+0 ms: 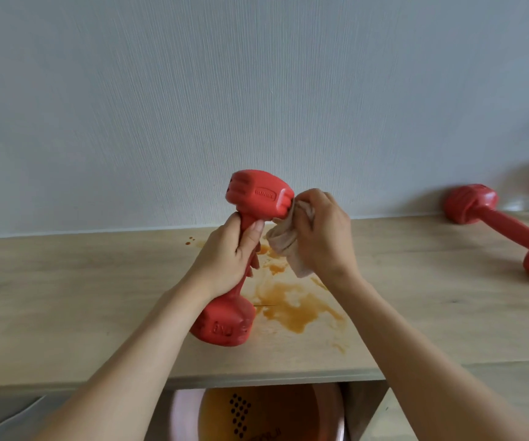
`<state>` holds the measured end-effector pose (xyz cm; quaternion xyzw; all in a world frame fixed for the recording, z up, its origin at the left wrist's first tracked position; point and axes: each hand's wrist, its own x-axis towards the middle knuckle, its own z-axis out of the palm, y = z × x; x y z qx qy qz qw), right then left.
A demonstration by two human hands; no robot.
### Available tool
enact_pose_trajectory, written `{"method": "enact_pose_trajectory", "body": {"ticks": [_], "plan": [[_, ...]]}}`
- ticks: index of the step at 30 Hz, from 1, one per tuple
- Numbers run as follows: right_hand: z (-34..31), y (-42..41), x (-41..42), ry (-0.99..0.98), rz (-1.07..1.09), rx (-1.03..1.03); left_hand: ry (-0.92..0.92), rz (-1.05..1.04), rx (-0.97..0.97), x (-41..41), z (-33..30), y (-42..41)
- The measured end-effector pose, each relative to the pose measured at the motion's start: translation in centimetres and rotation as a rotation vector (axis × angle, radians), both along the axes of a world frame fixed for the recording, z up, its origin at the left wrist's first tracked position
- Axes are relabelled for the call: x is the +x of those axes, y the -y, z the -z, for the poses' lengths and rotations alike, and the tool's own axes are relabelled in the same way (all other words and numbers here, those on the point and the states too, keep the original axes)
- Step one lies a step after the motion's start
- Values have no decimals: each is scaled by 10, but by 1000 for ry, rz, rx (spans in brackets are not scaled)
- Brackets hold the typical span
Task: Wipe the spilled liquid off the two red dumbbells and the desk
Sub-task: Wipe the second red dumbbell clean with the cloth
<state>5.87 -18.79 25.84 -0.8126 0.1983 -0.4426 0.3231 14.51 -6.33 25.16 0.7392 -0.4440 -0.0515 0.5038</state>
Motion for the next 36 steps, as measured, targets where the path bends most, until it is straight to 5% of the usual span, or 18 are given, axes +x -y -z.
{"method": "enact_pose_trajectory", "body": {"ticks": [8, 14, 29, 36], "plan": [[-11, -25, -5, 36, -45, -274, 3, -135, 29, 2, -3, 0], [0, -19, -8, -39, -33, -133, 5, -113, 14, 2, -1, 0], [-13, -21, -9, 33, -73, -216, -29, -103, 33, 3, -4, 0], [-2, 6, -2, 3, -68, 130, -195, 106, -82, -9, 1, 2]]}}
